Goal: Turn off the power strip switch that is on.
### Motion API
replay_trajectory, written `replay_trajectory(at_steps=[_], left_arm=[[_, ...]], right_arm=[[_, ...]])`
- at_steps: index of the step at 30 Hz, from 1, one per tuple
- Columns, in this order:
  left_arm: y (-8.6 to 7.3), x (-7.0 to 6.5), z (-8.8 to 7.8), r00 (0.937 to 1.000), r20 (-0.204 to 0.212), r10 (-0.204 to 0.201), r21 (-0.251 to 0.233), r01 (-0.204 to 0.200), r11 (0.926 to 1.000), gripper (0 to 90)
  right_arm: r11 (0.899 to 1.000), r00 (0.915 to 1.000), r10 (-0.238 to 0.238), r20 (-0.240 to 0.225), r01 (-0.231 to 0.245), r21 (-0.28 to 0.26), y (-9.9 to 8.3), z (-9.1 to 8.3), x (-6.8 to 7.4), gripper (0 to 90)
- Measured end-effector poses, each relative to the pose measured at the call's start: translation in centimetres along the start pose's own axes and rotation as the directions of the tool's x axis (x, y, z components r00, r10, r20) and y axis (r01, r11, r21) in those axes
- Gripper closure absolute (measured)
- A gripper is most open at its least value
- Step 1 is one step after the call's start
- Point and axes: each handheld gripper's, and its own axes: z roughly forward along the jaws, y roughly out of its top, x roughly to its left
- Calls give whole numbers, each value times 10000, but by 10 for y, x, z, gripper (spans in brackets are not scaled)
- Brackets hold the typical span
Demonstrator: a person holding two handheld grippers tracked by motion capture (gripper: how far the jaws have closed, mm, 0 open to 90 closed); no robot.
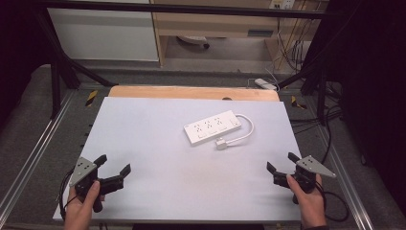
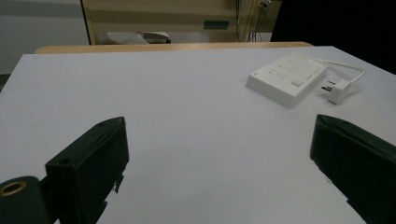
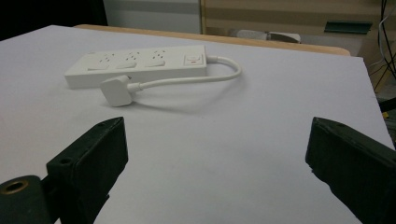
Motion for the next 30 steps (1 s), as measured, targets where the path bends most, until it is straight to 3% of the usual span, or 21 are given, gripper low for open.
replay_trajectory(at_steps=[14,19,23,30], left_arm=[[0,-2,1,9999,121,83,26,-83,10000,46],[0,-2,1,9999,109,93,19,-93,10000,46],[0,-4,1,9994,270,201,-3,-201,9998,47],[0,-6,3,9990,307,324,103,-327,9994,46]], right_arm=[[9985,9991,403,-123,-407,-365,3,-5,-5,63],[9969,9994,332,-63,-336,-707,6,-9,-5,83],[9935,9982,547,-234,-568,-984,8,-12,-5,74],[9960,9979,488,-431,-519,-733,12,-9,0,31]])
